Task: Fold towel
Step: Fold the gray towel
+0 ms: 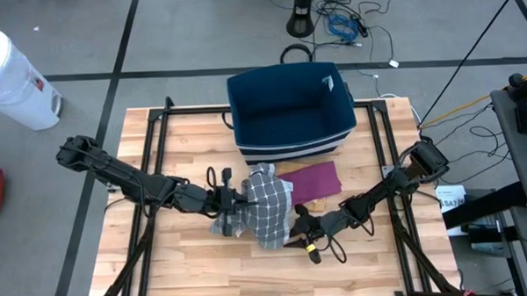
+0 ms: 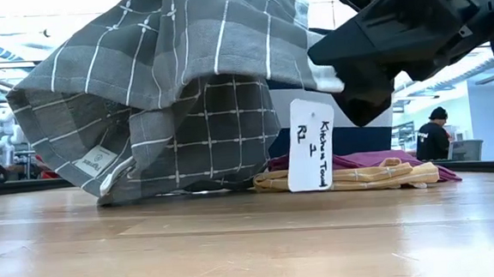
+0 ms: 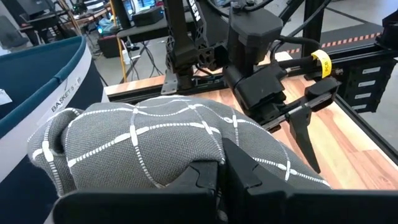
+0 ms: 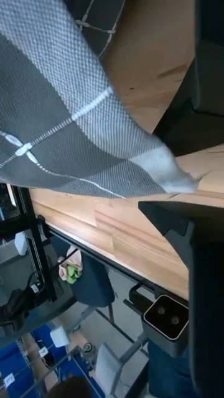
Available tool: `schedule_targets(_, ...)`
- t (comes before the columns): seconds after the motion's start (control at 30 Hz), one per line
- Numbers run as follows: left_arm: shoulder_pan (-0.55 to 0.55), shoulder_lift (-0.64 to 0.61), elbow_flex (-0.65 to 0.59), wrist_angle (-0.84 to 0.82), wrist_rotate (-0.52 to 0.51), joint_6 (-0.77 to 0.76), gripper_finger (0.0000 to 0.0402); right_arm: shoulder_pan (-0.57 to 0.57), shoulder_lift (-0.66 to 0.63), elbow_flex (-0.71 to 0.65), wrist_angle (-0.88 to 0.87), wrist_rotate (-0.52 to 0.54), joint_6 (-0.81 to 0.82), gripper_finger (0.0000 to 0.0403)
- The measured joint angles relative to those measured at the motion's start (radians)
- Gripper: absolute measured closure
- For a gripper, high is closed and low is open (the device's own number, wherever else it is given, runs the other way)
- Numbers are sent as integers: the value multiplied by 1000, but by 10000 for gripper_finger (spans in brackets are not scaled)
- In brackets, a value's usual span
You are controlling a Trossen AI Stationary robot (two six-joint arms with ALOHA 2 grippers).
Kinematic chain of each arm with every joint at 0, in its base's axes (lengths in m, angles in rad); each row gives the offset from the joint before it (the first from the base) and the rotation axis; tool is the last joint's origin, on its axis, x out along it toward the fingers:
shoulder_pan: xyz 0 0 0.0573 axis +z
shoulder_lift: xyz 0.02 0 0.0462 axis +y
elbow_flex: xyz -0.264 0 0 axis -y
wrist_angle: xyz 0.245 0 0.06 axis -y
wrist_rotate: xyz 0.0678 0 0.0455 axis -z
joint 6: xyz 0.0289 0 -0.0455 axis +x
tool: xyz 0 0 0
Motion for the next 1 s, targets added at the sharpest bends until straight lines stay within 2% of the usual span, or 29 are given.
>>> schedule_targets(0.1, 0, 0, 0, 0, 0, 0, 397, -2, 0, 0, 0, -4, -19, 336)
schedule_targets(0.17, 0, 0, 0, 0, 0, 0, 397, -2, 0, 0, 6, -13, -48, 376)
schedule_targets(0.23, 0, 0, 0, 0, 0, 5, 396, -2, 0, 0, 38, -30, -85, 394)
schedule_targets(0.4, 0, 0, 0, -9, 0, 40, 371, -1, -16, 0, 118, -58, -145, 401)
schedule_targets(0.6, 0, 0, 0, -9, -1, 59, 292, -1, -101, 0, 135, -84, -212, 402)
schedule_targets(0.8, 0, -5, 0, 21, -49, 64, 218, -1, -225, 0, 89, -82, -276, 403)
schedule_targets(1.0, -3, -5, 0, 92, -79, 120, 171, -1, -355, 0, 24, -74, -339, 403)
